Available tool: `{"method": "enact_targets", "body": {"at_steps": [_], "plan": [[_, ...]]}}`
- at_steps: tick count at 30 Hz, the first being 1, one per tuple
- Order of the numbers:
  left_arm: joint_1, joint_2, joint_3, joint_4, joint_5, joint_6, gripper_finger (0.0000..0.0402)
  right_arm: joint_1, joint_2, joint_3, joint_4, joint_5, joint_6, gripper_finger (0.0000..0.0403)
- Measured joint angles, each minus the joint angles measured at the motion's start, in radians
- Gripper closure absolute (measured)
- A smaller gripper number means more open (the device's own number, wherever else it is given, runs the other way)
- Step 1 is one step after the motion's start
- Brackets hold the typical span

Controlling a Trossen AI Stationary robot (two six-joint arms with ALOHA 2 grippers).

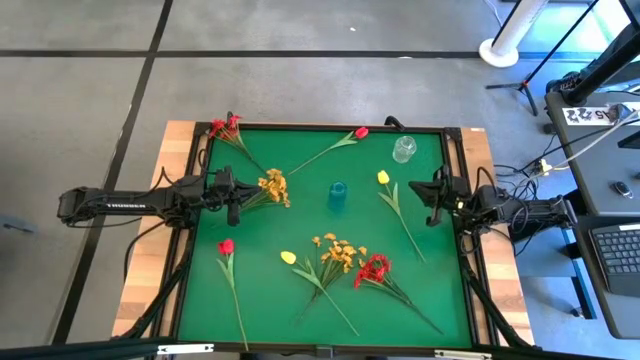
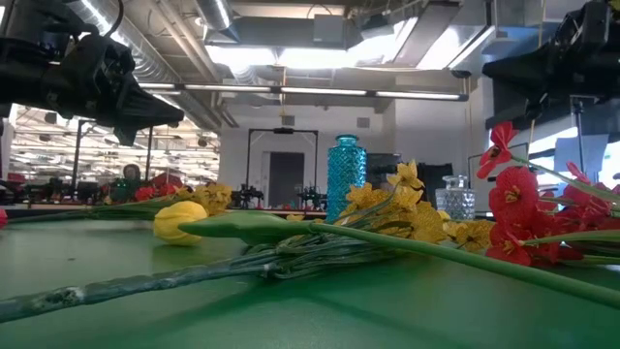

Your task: Sort flowers into vase by color

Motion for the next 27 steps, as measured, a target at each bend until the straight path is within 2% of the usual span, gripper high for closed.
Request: {"method": "enact_targets", "body": {"at_steps": [13,27], "plan": [[0.0,0.0,0.0,0.0,0.0,0.0,0.0399,0.0,0.0,0.0,-0.072,0.0,-0.001,0.0397],[0.0,0.0,0.0,0.0,0.0,0.0,0.0399,0.0,0.0,0.0,-0.068,0.0,-0.001,0.0397]]}}
